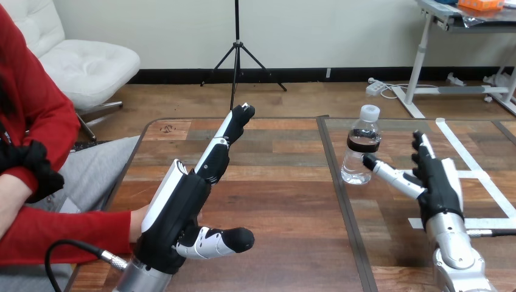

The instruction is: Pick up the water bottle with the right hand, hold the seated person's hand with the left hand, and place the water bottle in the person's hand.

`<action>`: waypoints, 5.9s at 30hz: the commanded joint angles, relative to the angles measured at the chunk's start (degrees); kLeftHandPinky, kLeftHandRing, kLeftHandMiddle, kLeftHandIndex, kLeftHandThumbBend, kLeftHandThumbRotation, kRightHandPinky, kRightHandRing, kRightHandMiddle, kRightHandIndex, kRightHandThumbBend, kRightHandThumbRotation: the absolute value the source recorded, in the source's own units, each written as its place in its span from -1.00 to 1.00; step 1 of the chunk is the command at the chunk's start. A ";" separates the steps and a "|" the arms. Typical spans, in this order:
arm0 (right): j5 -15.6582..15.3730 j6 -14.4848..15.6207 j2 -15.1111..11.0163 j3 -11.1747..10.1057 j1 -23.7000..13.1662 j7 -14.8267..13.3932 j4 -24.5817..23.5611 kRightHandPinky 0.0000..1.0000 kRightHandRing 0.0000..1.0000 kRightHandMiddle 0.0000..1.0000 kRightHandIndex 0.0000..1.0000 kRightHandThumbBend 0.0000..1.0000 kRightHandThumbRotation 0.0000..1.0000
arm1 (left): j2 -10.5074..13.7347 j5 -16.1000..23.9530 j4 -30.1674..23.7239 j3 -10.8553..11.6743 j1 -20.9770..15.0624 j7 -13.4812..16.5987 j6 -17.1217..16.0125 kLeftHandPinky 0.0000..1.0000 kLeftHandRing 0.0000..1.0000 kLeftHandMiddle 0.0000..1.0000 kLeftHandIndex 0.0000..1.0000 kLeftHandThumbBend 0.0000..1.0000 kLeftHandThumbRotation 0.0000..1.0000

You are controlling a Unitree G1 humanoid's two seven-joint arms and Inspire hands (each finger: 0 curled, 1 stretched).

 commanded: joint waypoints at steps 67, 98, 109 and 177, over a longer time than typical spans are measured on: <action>-8.55 12.21 -2.26 6.39 -17.57 -1.18 5.78 0.69 0.93 0.98 1.00 1.00 -0.08 | -0.36 0.92 -1.29 1.36 -2.15 0.54 -2.21 1.00 1.00 1.00 1.00 1.00 0.55; -8.60 13.32 -2.11 6.23 -18.78 -1.19 5.93 0.69 0.93 0.98 1.00 1.00 -0.05 | -0.34 0.75 -1.62 0.99 -1.46 0.86 -2.63 1.00 1.00 1.00 1.00 1.00 0.56; -8.75 13.13 -2.05 6.37 -19.26 -1.33 5.94 0.65 0.92 0.98 1.00 1.00 -0.08 | -0.33 0.76 -1.81 1.00 -1.18 0.88 -2.17 1.00 1.00 1.00 1.00 1.00 0.53; -13.57 -0.98 -6.73 10.71 -16.61 -9.25 3.21 1.00 1.00 1.00 1.00 1.00 0.15 | -0.59 -0.47 -0.52 1.10 -1.95 -0.19 -1.99 1.00 1.00 1.00 1.00 1.00 0.53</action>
